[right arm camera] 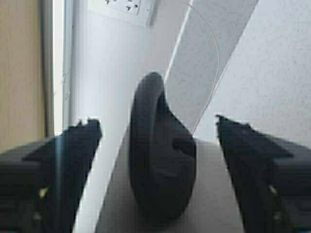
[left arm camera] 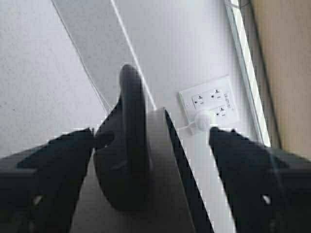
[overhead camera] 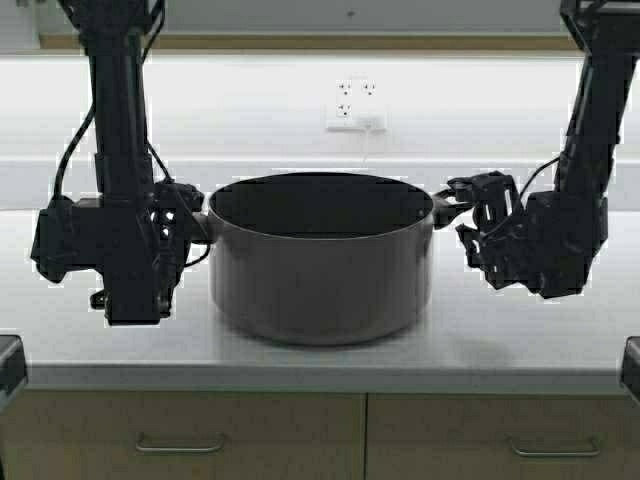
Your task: Open the cabinet, put the pot inside, then close it
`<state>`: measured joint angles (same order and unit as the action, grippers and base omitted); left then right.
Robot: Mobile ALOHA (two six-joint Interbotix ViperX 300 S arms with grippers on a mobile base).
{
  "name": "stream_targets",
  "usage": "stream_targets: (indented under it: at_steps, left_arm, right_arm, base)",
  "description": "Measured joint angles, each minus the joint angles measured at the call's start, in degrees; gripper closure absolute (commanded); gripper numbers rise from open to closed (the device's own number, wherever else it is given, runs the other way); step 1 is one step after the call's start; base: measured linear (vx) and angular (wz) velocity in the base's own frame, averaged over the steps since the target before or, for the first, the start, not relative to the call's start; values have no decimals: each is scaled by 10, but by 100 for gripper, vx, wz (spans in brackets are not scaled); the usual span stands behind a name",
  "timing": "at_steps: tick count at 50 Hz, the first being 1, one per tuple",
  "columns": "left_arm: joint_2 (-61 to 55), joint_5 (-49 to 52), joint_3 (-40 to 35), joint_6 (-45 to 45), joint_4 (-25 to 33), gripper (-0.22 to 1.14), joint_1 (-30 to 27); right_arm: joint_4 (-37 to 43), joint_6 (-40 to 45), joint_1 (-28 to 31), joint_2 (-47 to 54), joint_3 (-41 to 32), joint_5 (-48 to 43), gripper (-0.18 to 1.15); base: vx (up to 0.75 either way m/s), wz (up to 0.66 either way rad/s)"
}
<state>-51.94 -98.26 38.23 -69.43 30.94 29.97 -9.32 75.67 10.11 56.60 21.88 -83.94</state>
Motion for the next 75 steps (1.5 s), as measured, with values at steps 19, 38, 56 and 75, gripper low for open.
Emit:
stream_targets:
  at_steps: [19, 38, 56, 75]
  left_arm:
    - [-20, 22, -54, 0, -2, -10, -12]
    - [-29, 39, -81, 0, -3, -4, -18]
    - [-27, 45, -73, -1, -46, 86, -21]
    - [42, 40, 14, 4, -51, 88, -13]
  right_arm:
    - [-18, 55, -2, 34, -89, 40, -4]
    - [-33, 64, -3, 49, -110, 40, 4]
    - [-59, 67, 0, 42, -105, 40, 83]
    - [-42, 62, 3, -14, 28, -33, 89]
  base:
    - [0, 0]
    - [0, 0]
    - [0, 0]
    - [0, 0]
